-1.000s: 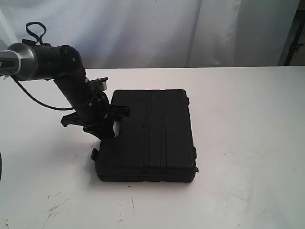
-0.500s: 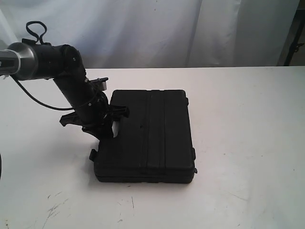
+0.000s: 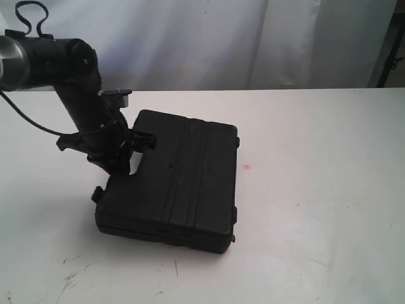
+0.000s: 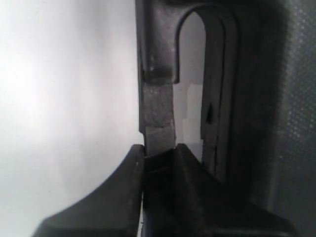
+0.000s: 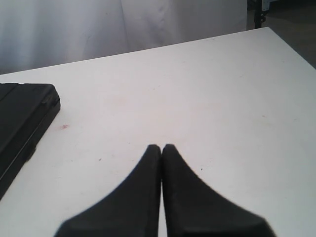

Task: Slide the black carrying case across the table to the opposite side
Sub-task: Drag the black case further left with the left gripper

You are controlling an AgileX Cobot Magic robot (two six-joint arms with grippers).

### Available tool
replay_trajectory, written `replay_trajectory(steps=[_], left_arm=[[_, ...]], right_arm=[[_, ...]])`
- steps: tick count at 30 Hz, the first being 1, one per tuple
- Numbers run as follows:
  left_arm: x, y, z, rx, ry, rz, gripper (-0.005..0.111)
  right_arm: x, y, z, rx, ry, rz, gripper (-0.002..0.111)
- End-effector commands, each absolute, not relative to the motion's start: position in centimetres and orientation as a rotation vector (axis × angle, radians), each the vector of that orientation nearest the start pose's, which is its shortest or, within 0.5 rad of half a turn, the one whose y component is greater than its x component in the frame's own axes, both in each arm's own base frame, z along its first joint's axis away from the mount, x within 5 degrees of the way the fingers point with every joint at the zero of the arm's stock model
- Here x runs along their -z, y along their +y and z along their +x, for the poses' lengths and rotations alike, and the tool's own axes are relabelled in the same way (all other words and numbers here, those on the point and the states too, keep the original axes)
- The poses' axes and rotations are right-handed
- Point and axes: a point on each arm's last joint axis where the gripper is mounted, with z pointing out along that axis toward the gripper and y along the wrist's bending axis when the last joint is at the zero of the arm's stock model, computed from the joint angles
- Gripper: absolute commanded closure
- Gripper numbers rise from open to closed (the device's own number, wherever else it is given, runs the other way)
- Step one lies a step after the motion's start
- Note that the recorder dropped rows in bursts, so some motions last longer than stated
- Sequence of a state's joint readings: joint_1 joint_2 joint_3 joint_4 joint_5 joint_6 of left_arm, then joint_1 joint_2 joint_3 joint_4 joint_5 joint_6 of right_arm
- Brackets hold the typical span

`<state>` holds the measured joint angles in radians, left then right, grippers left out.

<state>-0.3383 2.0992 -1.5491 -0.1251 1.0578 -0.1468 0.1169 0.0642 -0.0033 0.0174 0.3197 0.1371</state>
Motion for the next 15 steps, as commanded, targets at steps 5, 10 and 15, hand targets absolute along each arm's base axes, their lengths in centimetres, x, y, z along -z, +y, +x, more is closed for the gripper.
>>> replay_trajectory(steps=[5, 10, 15], left_arm=[[-19.5, -13.2, 38.4, 0.005, 3.050, 0.173, 0.107], [-19.5, -12.8, 38.4, -0.062, 3.053, 0.160, 0.107], [-19.5, -11.8, 38.7, -0.058, 3.062, 0.112, 0.107]], right_arm=[[-18.1, 0.7, 5.7, -0.185, 1.860, 0.033, 0.108], [-18.1, 0.7, 5.7, -0.185, 1.860, 0.033, 0.108], [-18.1, 0.7, 5.7, -0.185, 1.860, 0.033, 0.108]])
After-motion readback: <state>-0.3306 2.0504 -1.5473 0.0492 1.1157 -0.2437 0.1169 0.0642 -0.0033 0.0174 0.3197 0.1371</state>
